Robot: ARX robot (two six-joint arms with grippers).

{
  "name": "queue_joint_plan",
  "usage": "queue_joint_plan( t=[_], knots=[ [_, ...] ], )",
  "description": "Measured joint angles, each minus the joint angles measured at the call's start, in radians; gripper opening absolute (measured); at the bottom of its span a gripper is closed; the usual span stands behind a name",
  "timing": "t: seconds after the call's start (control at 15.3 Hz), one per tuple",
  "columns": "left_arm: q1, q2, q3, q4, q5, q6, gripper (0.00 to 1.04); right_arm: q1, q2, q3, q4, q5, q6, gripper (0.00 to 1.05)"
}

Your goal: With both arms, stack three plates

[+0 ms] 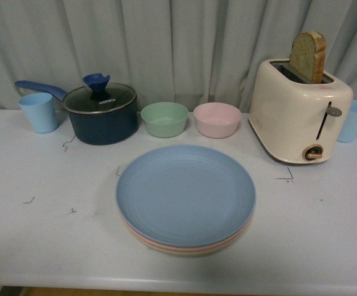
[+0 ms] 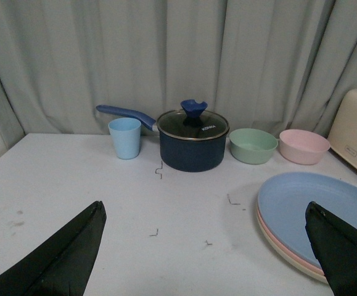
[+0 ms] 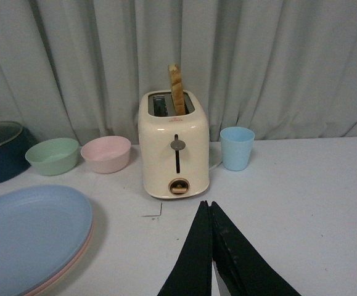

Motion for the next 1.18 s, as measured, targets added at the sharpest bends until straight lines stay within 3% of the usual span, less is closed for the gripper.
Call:
queue_joint_plan(
  t=[0.26,0.46,0.72,0.79,1.11,1.18],
  knots=[
    [0.000,0.000,0.000,0.000,0.000,0.000,0.98,0.000,-0.052,0.000,-0.050,0.000,0.000,0.02],
    [0.000,0.000,0.000,0.000,0.000,0.000,0.98,0.000,-0.277,0.000,-0.270,0.000,0.000,0.02],
    [0.000,0.000,0.000,0.000,0.000,0.000,0.98,0.000,-0.381,0.000,-0.388,0.000,0.000,0.02],
    [0.000,0.000,0.000,0.000,0.000,0.000,0.98,0.000,-0.477,0.000,-0.522,-0.002,0.000,0.02],
    [0.000,0.000,0.000,0.000,0.000,0.000,0.98,0.000,-0.521,0.000,-0.523,-0.003,0.000,0.02],
    [0.000,0.000,0.000,0.000,0.000,0.000,0.98,0.000,-0.521,0.000,-0.523,-0.003,-0.001,0.08]
  ],
)
